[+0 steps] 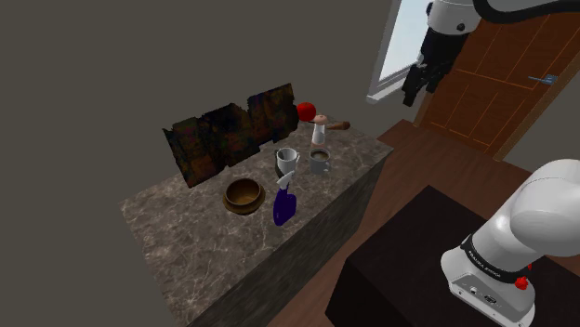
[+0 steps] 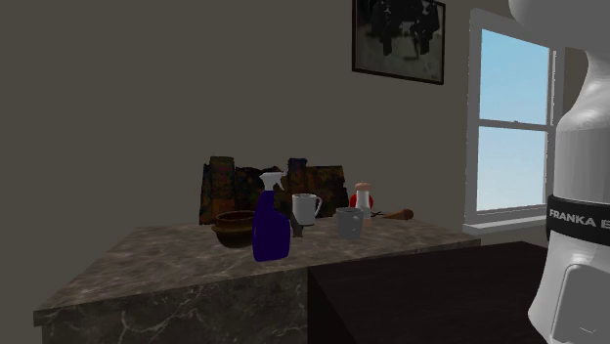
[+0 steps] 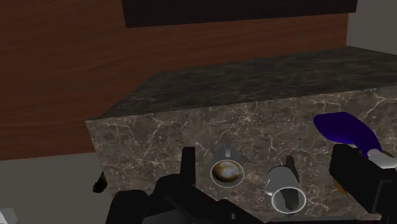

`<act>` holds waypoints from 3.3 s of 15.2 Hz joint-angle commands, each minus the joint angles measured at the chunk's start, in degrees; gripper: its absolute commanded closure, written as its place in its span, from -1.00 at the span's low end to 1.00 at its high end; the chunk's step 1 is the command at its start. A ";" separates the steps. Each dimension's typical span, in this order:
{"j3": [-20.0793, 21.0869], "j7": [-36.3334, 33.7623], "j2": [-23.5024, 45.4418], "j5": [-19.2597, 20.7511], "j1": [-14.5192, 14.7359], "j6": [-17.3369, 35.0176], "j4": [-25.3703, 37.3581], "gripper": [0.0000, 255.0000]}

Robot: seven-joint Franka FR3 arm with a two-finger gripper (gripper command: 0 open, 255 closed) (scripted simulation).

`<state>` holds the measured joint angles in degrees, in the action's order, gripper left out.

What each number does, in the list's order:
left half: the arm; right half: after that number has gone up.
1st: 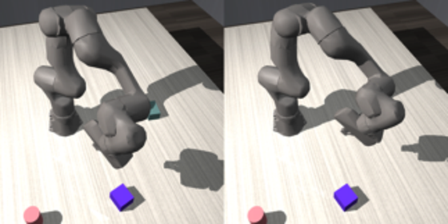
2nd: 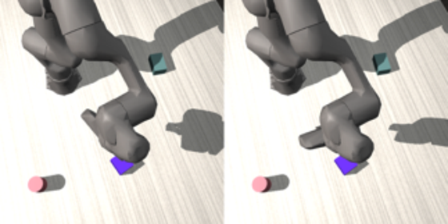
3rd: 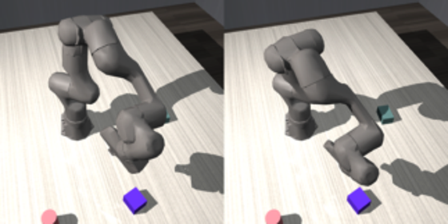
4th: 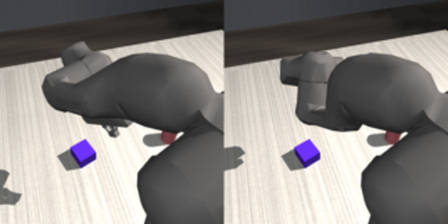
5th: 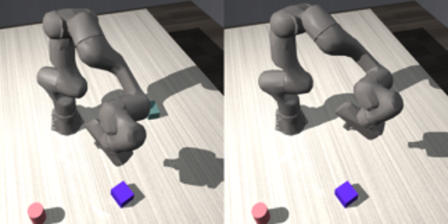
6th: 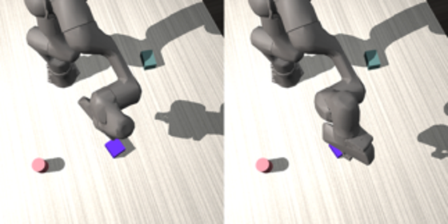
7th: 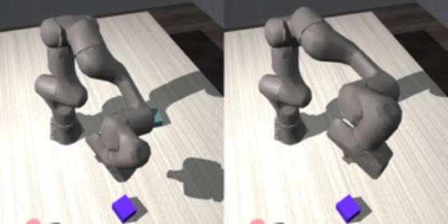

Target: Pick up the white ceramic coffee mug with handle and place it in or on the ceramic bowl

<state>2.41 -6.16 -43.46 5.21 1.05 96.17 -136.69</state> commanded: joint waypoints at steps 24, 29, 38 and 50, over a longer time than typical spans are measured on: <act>-0.83 -8.12 43.90 -1.30 -2.50 39.46 2.54 -1.00; -1.12 -9.16 55.32 -1.93 -2.74 44.57 8.50 -1.00; -1.20 -10.23 75.84 -3.79 -3.37 49.29 23.70 -1.00; -1.32 -10.40 82.74 -3.85 -3.35 53.09 26.74 -1.00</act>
<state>1.09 -16.56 39.18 1.36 -2.30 149.20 -109.99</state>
